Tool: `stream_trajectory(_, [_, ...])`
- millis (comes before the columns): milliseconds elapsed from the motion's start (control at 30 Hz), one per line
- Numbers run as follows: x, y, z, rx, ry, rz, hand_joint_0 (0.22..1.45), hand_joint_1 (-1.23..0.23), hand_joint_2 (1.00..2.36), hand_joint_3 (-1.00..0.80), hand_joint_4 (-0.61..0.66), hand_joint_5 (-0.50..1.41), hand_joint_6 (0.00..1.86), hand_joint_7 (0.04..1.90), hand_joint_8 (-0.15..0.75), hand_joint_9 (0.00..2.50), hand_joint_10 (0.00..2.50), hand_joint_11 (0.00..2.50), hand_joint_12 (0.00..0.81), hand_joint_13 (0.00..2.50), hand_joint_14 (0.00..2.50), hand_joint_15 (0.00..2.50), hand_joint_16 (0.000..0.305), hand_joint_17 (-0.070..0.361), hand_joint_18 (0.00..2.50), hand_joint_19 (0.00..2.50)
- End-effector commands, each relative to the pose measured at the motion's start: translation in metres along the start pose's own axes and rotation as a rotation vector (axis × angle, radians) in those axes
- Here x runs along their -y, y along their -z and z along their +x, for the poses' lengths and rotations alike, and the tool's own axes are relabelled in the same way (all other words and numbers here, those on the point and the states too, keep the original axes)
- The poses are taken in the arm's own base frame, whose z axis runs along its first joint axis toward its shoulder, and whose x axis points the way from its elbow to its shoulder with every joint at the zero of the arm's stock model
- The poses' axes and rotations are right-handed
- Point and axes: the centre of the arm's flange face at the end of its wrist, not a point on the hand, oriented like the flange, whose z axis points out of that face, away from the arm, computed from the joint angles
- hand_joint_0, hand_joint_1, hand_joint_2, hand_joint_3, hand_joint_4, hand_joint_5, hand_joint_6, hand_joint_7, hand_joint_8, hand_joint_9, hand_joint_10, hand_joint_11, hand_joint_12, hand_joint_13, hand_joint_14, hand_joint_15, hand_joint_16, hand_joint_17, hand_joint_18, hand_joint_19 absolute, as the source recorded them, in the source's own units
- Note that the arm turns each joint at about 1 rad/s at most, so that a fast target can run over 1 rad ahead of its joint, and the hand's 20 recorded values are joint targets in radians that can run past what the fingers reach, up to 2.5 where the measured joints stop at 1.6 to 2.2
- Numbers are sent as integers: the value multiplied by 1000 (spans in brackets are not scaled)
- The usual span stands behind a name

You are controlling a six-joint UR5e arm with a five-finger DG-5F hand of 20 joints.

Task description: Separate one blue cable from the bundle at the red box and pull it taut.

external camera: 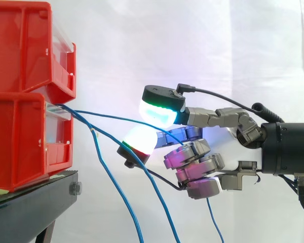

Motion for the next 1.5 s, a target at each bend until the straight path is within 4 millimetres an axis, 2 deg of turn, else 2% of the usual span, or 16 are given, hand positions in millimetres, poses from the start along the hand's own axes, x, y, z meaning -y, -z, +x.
stream_trajectory(0, [-2, 0, -1, -7, 5, -2, 595, -664, 1020, -211, 173, -195, 872, 992, 469, 795, 2500, 2500, 724, 1758, 2500, 1696, 238, 179, 2106, 815])
stream_trajectory(133, [-2, 0, 1, -12, 5, 0, 593, -675, 1021, -200, 157, -196, 872, 989, 450, 783, 2500, 2500, 715, 1740, 2500, 1679, 232, 174, 2078, 823])
stream_trajectory(300, [-3, 1, 4, -15, 5, 0, 579, -684, 1026, -97, 108, -188, 884, 1001, 388, 780, 2500, 2500, 684, 1734, 2500, 1646, 240, 180, 2105, 809])
stream_trajectory(467, [-16, 4, 7, -19, 12, -2, 583, -706, 1025, -19, 55, -173, 888, 1035, 331, 775, 2500, 2500, 646, 1718, 2500, 1634, 236, 177, 2104, 808])
stream_trajectory(500, [-24, 5, 8, -22, 21, -4, 581, -712, 1025, 11, 51, -167, 885, 1071, 329, 758, 2500, 2500, 633, 1702, 2500, 1628, 242, 182, 2115, 798])
stream_trajectory(667, [-24, 9, 9, -25, 51, 27, 586, -726, 1022, 57, 16, -158, 884, 1097, 297, 678, 2500, 2500, 610, 1654, 2500, 1599, 239, 179, 2069, 789])
stream_trajectory(867, [-21, 12, 14, -34, 58, 54, 587, -727, 1018, 106, 6, -146, 885, 1122, 285, 662, 2500, 2500, 590, 1649, 2500, 1580, 239, 179, 2070, 766])
stream_trajectory(1100, [-21, 14, 23, -47, 50, 57, 586, -713, 1014, 72, 57, -145, 887, 1118, 304, 673, 2500, 2500, 586, 1655, 2500, 1565, 244, 183, 2085, 759])
stream_trajectory(1300, [-24, 14, 31, -56, 44, 57, 590, -720, 1018, 35, 67, -148, 887, 1127, 311, 650, 2500, 2500, 589, 1625, 2500, 1590, 235, 177, 2033, 753])
stream_trajectory(1400, [-24, 14, 32, -59, 41, 63, 588, -716, 1022, -100, 84, -151, 891, 1161, 315, 637, 2500, 2500, 599, 1575, 2500, 1576, 221, 166, 1930, 815])
stream_trajectory(1433, [-23, 15, 33, -60, 42, 65, 591, -708, 1022, -186, 83, -155, 890, 1194, 321, 622, 2500, 2500, 623, 1536, 2500, 1588, 68, 152, 1828, 885])
stream_trajectory(1467, [-23, 16, 34, -62, 39, 71, 597, -701, 1019, -250, 91, -154, 891, 1189, 326, 628, 2500, 2500, 623, 1535, 2500, 1586, 67, 151, 1826, 894])
